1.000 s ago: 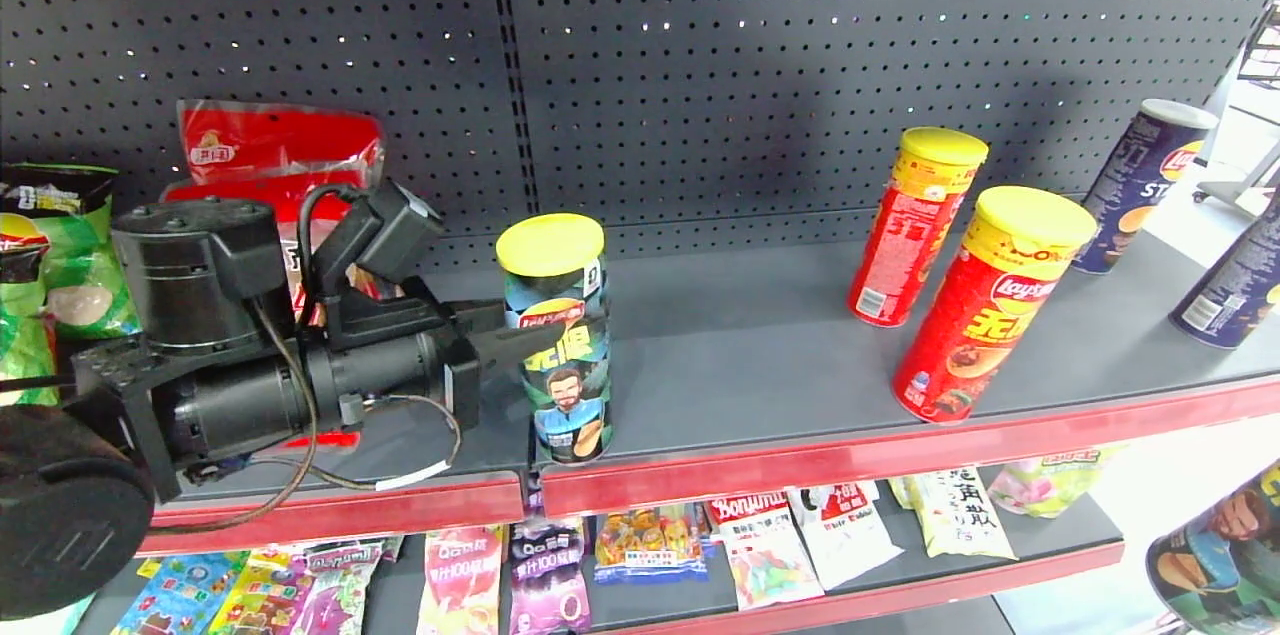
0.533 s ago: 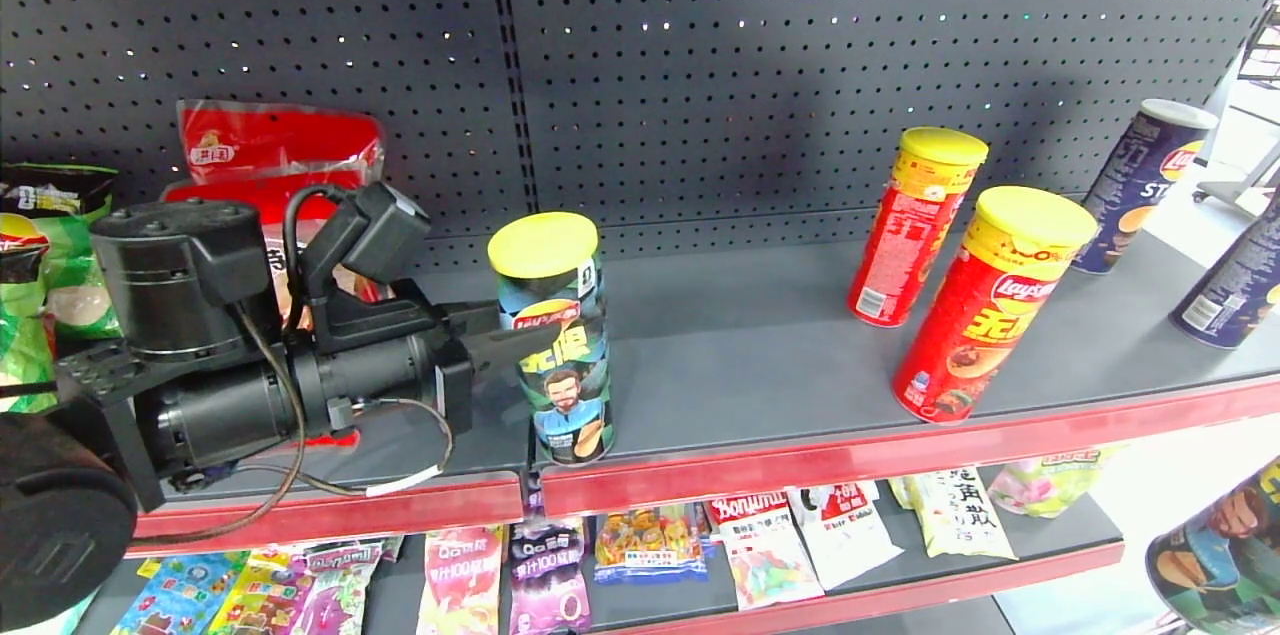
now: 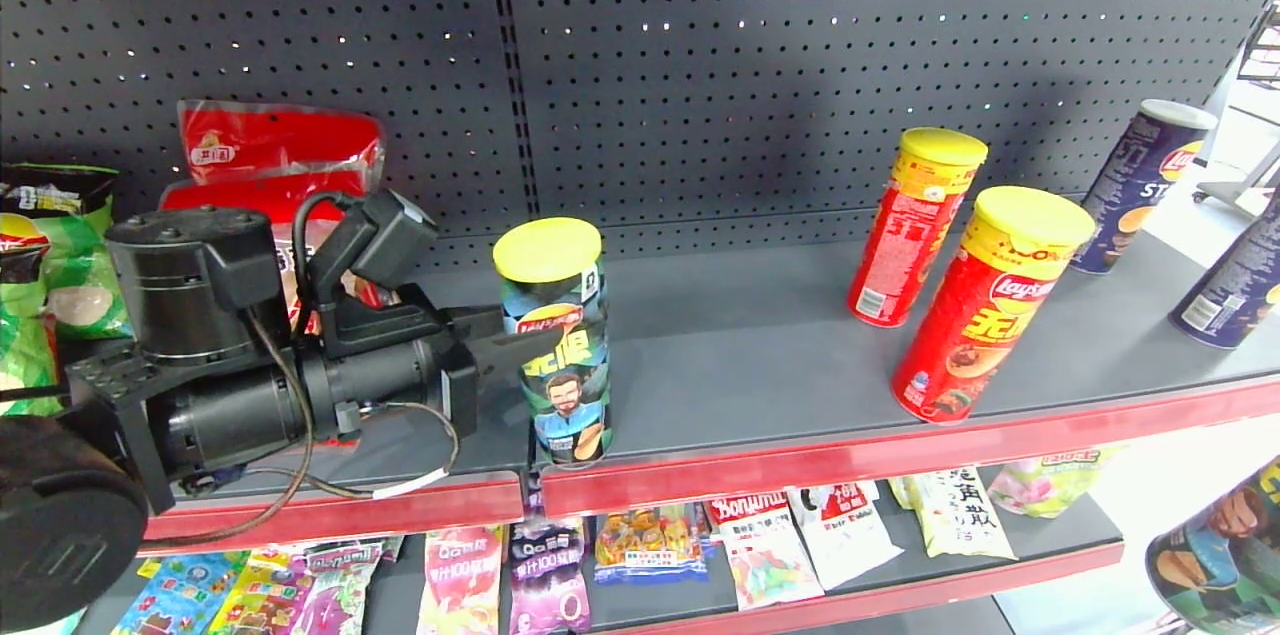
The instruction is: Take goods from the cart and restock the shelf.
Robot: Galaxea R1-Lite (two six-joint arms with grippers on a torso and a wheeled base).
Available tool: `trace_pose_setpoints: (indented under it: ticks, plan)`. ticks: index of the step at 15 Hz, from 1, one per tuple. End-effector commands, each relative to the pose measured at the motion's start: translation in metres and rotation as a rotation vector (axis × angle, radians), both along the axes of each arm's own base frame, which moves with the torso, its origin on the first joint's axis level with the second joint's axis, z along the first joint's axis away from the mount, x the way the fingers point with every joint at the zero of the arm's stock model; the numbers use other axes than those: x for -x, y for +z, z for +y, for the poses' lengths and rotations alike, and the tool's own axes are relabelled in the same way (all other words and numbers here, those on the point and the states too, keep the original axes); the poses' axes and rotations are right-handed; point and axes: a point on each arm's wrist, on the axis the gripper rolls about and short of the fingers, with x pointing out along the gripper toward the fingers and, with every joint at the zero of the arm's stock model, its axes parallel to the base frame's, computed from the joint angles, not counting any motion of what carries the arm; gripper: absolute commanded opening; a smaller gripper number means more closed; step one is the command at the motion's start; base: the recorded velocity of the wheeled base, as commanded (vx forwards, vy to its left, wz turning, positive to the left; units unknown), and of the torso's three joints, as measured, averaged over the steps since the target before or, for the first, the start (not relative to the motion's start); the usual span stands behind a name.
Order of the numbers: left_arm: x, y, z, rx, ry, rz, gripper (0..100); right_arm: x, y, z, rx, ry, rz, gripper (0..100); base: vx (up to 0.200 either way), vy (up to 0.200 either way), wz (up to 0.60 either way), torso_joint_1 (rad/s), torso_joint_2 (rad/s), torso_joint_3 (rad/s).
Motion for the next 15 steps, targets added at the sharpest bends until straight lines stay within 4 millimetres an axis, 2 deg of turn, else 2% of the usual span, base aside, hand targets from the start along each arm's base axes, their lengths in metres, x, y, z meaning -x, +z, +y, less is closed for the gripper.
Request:
trace_pose_setpoints:
  ticks: [1,2,7,15]
  plan:
    - [-0.001,-0.001,0.0,-0.004,0.003,0.007,0,0.0,0.0,0.0,0.001,0.001,0.0,0,0.0,0.0,0.0,0.0,0.0,0.0]
    - [-0.001,-0.002,0.0,-0.005,0.009,0.008,100,0.0,0.0,0.0,0.001,0.001,0.0,0,0.0,0.0,0.0,0.0,0.0,0.0]
    - [0.001,0.0,0.001,-0.005,0.021,-0.001,100,0.0,0.001,0.0,0.0,0.001,-0.002,0,0.0,0.0,0.0,0.0,0.0,0.0]
    - [0.023,-0.009,0.013,-0.015,0.042,-0.002,100,0.0,0.003,0.0,0.001,-0.002,-0.01,0,0.0,0.0,0.0,0.0,0.0,0.0]
